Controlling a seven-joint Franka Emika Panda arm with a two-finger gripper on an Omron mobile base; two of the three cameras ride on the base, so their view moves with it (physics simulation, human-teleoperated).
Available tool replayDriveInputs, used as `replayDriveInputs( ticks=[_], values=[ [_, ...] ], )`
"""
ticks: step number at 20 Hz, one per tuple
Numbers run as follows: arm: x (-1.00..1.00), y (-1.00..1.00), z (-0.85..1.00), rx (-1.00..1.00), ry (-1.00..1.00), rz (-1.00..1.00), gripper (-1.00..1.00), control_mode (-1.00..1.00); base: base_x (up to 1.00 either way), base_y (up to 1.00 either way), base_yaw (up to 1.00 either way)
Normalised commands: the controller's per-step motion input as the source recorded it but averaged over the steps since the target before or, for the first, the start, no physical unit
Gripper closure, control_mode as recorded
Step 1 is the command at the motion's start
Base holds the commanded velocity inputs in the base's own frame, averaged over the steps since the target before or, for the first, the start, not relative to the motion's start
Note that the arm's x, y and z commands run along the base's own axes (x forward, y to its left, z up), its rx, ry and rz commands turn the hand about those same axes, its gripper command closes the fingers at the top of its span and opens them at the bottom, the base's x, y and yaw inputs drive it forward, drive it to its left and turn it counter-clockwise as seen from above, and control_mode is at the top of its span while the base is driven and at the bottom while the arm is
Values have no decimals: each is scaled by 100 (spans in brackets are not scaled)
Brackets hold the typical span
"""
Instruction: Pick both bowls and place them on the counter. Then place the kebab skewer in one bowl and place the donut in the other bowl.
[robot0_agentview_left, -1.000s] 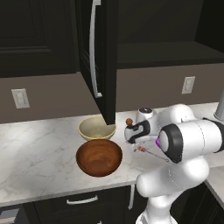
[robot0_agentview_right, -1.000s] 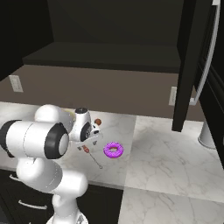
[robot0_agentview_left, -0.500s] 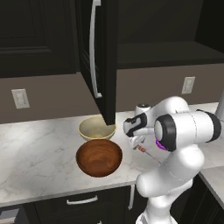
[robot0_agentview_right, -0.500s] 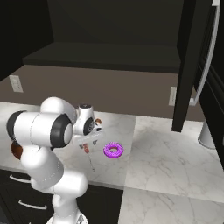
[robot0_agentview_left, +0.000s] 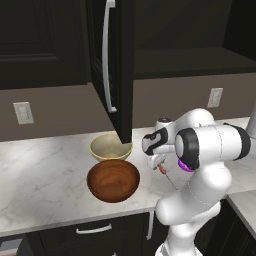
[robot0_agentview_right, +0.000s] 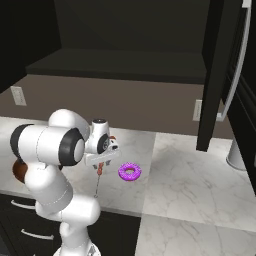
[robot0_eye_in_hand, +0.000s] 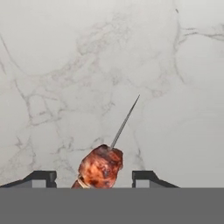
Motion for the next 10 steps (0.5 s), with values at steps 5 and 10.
replayDriveInputs(
  ticks=[5,10],
  values=[
    [-26,19,-48,0,-7,-2,100,-100,0,0,0],
    [-26,8,-2,0,-11,-5,100,-100,0,0,0]
  ],
)
